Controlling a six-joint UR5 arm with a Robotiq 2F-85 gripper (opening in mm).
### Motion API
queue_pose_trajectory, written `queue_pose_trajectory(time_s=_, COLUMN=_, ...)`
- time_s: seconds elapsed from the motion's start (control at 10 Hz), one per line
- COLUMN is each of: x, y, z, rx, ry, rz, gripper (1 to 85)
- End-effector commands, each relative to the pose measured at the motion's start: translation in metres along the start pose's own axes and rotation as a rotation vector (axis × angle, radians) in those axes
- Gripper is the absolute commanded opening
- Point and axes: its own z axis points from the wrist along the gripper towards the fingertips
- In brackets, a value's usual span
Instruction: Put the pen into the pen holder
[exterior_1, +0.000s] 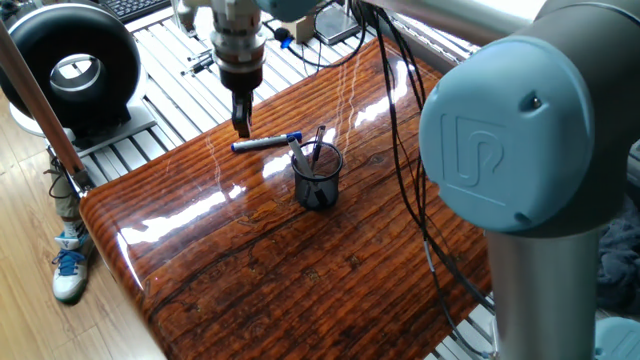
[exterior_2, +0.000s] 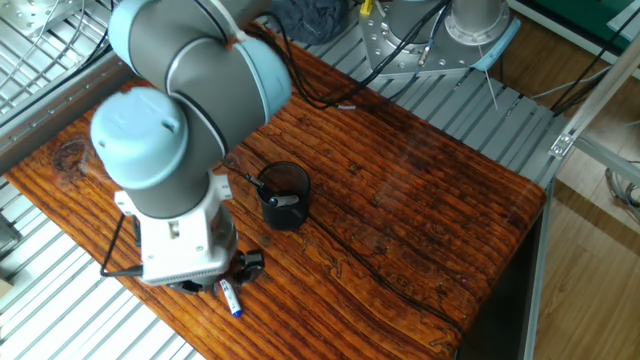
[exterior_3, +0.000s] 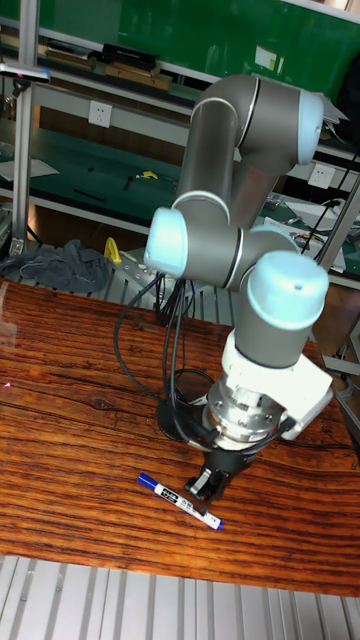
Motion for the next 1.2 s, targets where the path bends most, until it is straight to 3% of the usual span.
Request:
queue_pose_trajectory(time_s=0.0, x=0.006, y=0.002, z=0.017, rx=0.008, ry=0.012, rz=-0.025, gripper=37.0)
queue_pose_trajectory(time_s=0.3, x=0.002, y=0.012, z=0.018, rx=-0.009, ry=-0.004, rz=-0.034, gripper=39.3)
queue_pose_trajectory(time_s=0.8, x=-0.005, y=0.007, z=0.021, rx=0.011, ry=-0.031, rz=-0.030, gripper=38.0)
queue_pose_trajectory(time_s=1.1, x=-0.009, y=0.004, z=0.025, rx=0.016, ry=-0.041, rz=-0.026, gripper=30.7)
